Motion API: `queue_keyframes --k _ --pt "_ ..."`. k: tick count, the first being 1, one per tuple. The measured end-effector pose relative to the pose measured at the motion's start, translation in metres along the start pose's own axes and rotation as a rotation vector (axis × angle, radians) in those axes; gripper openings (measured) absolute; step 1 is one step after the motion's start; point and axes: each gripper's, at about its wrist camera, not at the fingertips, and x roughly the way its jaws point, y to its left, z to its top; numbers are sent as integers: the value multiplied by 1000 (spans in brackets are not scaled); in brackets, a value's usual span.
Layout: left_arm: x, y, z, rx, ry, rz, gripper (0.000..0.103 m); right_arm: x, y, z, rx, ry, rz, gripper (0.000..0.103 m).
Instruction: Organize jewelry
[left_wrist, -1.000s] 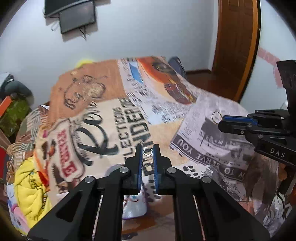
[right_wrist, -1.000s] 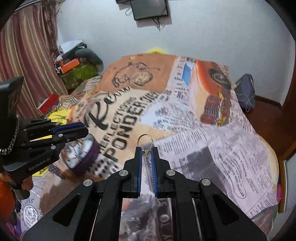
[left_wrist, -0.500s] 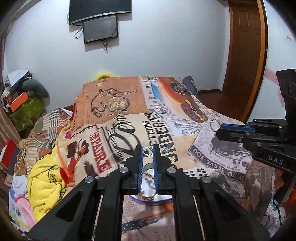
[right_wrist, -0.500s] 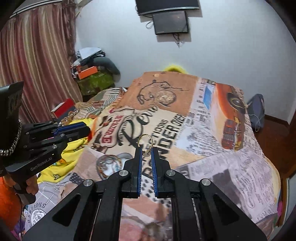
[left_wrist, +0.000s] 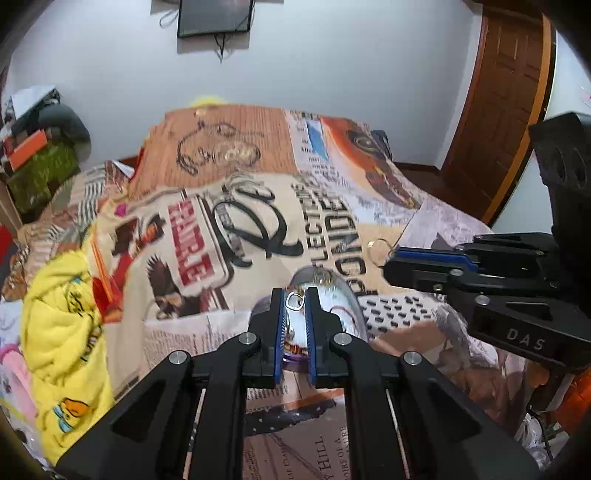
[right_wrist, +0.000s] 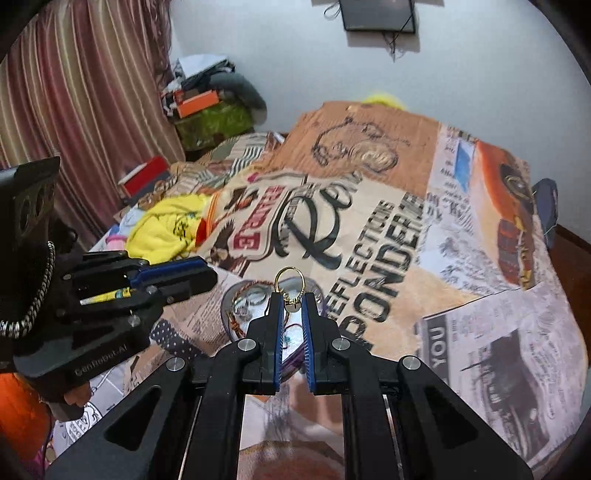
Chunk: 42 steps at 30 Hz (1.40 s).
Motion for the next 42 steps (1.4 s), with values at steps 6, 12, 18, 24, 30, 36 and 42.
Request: queue_keyframes --k 6,12,18,24,30,36,42 --pt "21 6 -10 -27 49 -32 9 26 1 -2 -4 56 16 9" --pt "27 9 -13 -31 60 -43 9 45 0 -5 -6 100 27 9" --pt "27 11 -12 -32 62 -19 10 55 2 -7 -30 127 11 9" --pt "13 15 -7 -44 29 13 24 50 6 -6 -55 132 -31 23" --pt "-18 14 1 -44 -41 52 30 25 9 1 -49 65 -55 34" --pt "-59 3 12 -38 -135 91 30 -17 19 8 -53 -26 -84 34" --pt "-122 -15 23 -39 -303 124 34 -82 32 17 -47 -194 -108 34"
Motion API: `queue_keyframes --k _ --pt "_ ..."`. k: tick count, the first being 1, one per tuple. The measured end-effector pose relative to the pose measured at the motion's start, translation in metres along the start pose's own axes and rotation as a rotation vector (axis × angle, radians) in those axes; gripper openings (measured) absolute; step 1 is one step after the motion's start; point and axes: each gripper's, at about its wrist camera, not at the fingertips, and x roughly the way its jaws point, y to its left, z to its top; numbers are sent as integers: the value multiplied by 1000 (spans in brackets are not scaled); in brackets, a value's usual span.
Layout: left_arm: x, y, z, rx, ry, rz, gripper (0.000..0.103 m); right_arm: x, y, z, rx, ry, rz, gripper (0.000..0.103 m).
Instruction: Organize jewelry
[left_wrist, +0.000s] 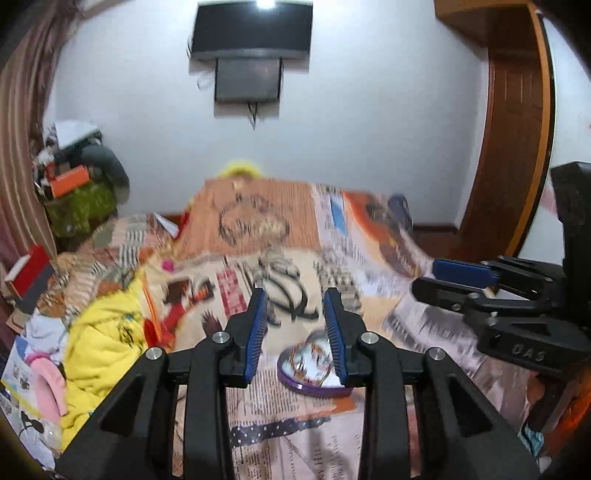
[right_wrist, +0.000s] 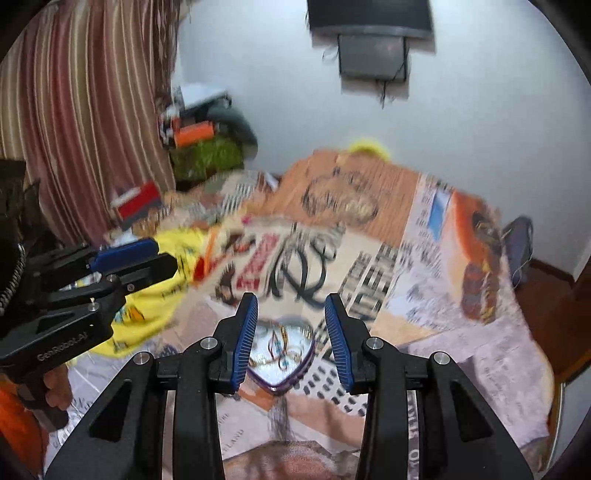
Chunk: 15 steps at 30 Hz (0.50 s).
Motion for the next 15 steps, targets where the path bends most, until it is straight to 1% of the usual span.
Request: queue_keyframes --k 1,4,6,7,8,9,10,11,12,13,14,15 --pt "-12 -3 5 -3 -37 8 37 -18 1 5 7 -48 -5 35" --pt "-43 -10 13 3 -131 38 40 -60 6 12 21 -169 -24 35" --pt "-66 -17 16 9 -199 62 45 -85 11 15 25 -247 -40 35" --pt "-73 -18 17 7 -223 68 50 -96 14 15 29 -282 -48 36" --pt "-83 -20 17 2 -250 72 53 -105 16 15 33 -313 -56 42" --pt "-91 -22 17 0 -270 76 53 -112 19 15 36 -340 -66 43" --pt "-97 -24 16 -1 -281 82 54 -119 21 13 40 -366 -78 48" --pt "-103 -26 16 1 -294 96 57 -126 24 12 42 -389 -92 53" --pt "-106 -27 15 1 -303 109 60 -129 26 12 42 -407 -104 56" --pt "-111 -29 14 2 -318 124 67 -131 27 11 42 -419 -114 62" --pt "-114 -30 13 2 -325 129 74 -135 31 10 42 -435 -134 70" --pt "-117 -31 12 0 -332 135 78 -136 32 9 41 -445 -148 75"
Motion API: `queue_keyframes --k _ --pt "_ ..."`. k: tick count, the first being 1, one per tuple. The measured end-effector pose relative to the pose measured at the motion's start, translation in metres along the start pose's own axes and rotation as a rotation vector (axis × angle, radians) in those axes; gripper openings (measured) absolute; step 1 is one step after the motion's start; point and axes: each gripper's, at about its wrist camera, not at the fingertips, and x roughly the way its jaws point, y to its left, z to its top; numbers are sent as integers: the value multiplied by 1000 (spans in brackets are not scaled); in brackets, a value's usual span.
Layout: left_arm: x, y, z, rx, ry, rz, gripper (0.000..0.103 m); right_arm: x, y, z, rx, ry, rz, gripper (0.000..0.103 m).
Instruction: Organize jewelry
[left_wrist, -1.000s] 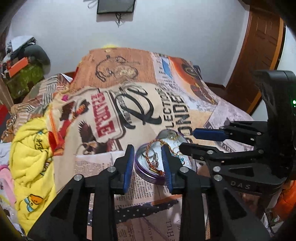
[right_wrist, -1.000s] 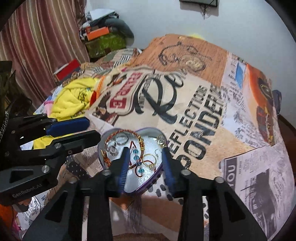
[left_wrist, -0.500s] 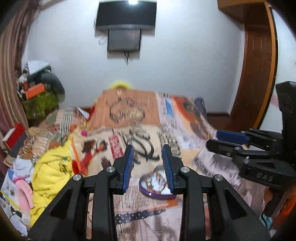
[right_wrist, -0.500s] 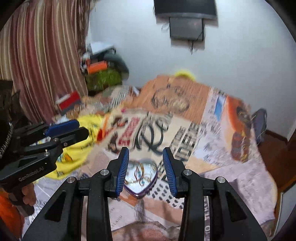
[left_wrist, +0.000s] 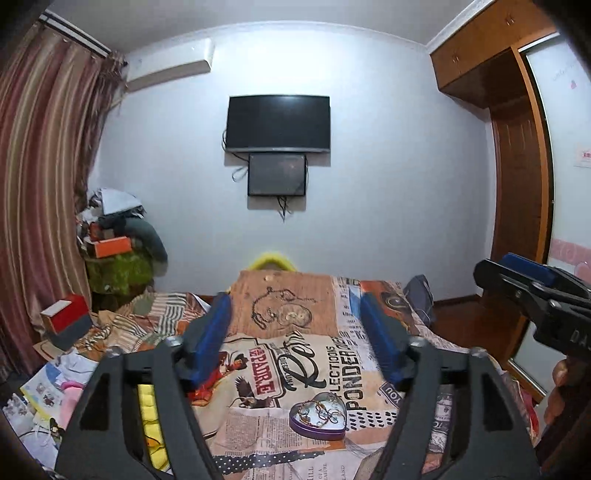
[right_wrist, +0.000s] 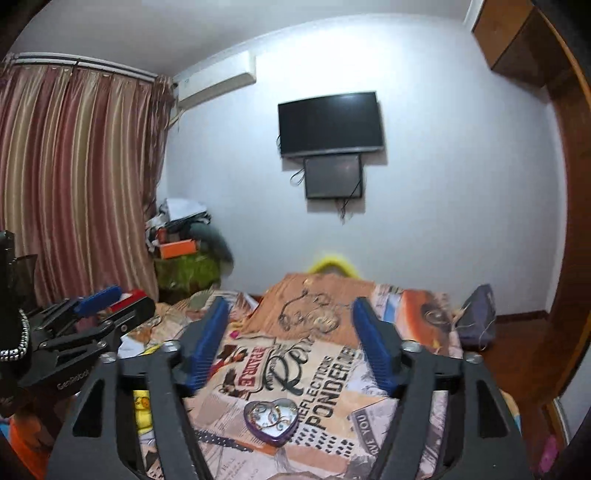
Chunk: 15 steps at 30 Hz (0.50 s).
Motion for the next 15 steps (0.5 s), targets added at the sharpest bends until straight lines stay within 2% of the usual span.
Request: queue_keyframes --k 2,5,8,15 --pt "-4 0 -1 -4 -10 4 93 -4 3 -1 -3 -25 -26 87" --pt "-10 0 -3 -15 -19 14 99 -4 9 -2 -13 -39 -52 93" --pt "-14 0 -4 -24 -22 24 100 -7 9 -1 -5 -45 -63 101" --pt "-16 1 -8 -33 -12 23 101 -15 6 -5 15 -35 -70 103"
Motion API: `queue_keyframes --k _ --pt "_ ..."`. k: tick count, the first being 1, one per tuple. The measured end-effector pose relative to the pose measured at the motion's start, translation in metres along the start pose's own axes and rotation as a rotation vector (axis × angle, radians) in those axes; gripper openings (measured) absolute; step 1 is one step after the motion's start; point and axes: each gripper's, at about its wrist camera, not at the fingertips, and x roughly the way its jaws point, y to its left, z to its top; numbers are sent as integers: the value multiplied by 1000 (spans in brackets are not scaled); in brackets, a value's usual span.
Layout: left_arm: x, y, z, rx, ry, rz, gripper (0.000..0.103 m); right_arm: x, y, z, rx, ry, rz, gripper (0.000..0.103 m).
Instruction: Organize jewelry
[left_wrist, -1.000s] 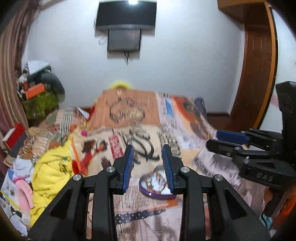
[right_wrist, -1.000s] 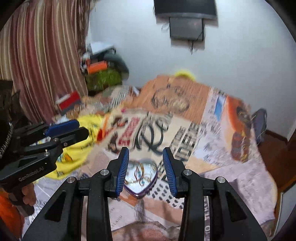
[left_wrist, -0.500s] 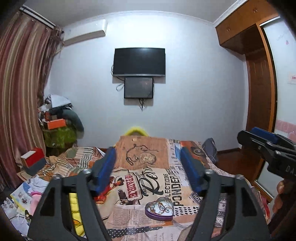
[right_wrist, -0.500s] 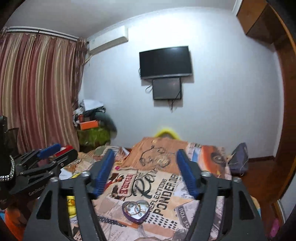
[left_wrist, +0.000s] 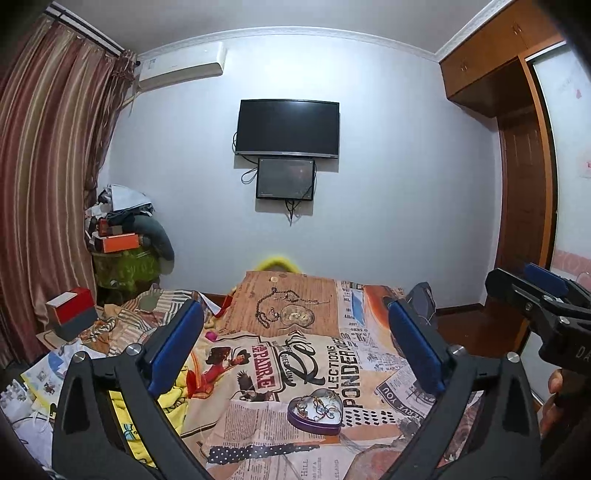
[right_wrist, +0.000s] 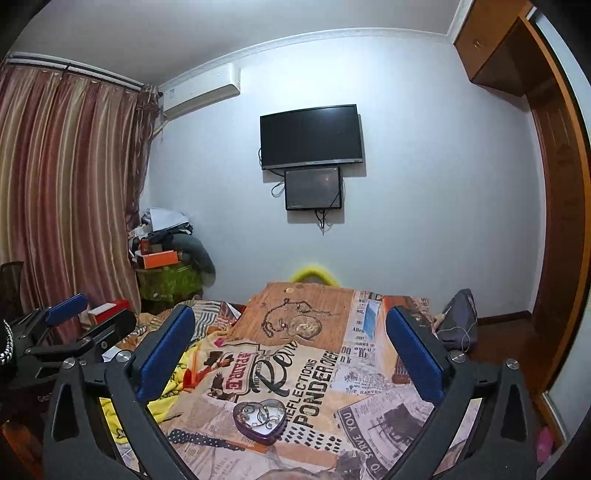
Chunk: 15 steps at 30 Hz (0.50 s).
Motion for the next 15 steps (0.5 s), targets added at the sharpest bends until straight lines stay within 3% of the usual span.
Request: queue_keyframes --k 15 --pt "-1 -1 -2 -2 12 -9 101 -9 -3 -8 -5 18 3 103"
